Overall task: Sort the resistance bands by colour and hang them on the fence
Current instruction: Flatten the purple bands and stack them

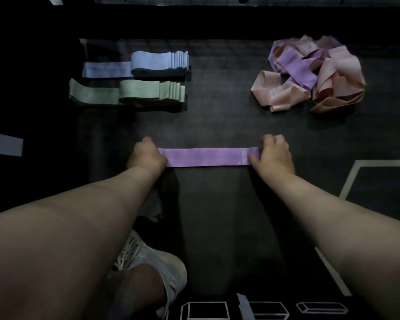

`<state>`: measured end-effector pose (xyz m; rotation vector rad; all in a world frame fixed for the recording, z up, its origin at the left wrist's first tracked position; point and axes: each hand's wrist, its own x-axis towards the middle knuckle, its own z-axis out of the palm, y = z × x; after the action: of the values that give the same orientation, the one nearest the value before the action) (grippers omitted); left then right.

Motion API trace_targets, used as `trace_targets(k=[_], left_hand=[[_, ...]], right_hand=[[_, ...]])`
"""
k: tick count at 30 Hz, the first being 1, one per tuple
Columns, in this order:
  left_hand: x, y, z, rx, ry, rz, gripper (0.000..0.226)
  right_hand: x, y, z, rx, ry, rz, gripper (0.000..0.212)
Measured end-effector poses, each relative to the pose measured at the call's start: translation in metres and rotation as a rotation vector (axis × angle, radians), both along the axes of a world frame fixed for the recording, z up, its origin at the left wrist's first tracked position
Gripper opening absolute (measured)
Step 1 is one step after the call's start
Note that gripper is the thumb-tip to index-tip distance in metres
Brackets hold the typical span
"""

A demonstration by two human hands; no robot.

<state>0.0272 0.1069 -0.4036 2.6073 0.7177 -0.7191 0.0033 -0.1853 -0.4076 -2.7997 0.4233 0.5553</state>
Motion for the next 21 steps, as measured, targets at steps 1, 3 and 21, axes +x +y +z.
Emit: trace_targets(k=[1,3,21], left_hand=[[-0.002,-0.001,0.001,0.113,-0.021,-0.104,0.041],[-0.003,-0.002,0.002,0.263,-0.057,-0.378,0.056],[0.002,-0.009,-0.013,0.297,0.057,-0.885,0.034]], right_hand=[[0.0,-0.001,0.001,-0.033,0.01,0.149,0.064],[0.004,-0.004,0.002,-0.048,0.084,0.424,0.084],[0.005,-0.011,-0.01,0.051,0.167,0.467,0.064]])
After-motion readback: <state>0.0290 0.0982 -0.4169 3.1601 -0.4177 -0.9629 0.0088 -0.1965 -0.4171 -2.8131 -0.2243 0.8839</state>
